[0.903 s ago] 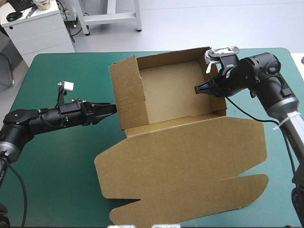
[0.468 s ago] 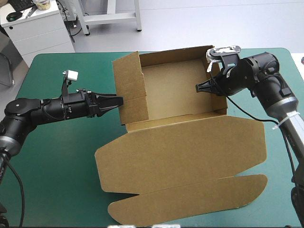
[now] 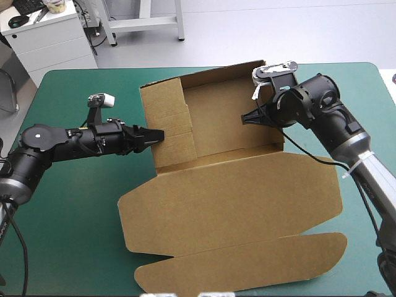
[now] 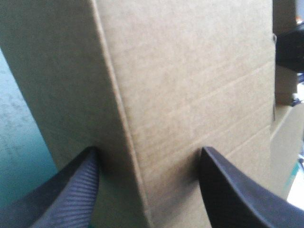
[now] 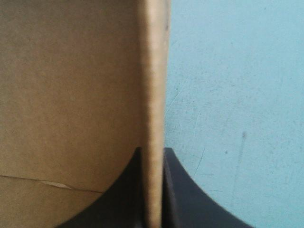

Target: Fold the box

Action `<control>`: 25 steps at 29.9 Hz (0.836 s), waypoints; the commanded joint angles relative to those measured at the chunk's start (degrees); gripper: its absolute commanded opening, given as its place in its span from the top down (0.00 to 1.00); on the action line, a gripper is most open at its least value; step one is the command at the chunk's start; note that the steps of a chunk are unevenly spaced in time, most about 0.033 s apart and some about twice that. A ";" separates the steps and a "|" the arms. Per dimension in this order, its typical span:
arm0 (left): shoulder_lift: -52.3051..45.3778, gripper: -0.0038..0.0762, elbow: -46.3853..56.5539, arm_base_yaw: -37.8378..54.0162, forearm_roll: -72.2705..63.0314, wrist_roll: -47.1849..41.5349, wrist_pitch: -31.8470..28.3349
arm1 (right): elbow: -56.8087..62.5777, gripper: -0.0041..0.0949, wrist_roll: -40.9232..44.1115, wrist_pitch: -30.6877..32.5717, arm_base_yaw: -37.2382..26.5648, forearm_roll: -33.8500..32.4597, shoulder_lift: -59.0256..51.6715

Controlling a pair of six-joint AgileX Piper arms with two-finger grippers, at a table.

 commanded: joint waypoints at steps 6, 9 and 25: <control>-1.84 0.39 -9.31 -10.31 22.93 -25.68 -11.07 | -1.70 0.97 6.48 -5.02 7.53 -4.64 -3.49; -1.42 0.39 -9.09 -12.31 29.68 -31.92 -14.98 | -1.70 0.97 8.77 -4.91 10.29 -7.57 -3.95; -0.42 0.39 -9.09 -12.34 31.35 -37.06 -20.24 | -1.81 0.97 11.43 -3.01 13.17 -11.56 -8.21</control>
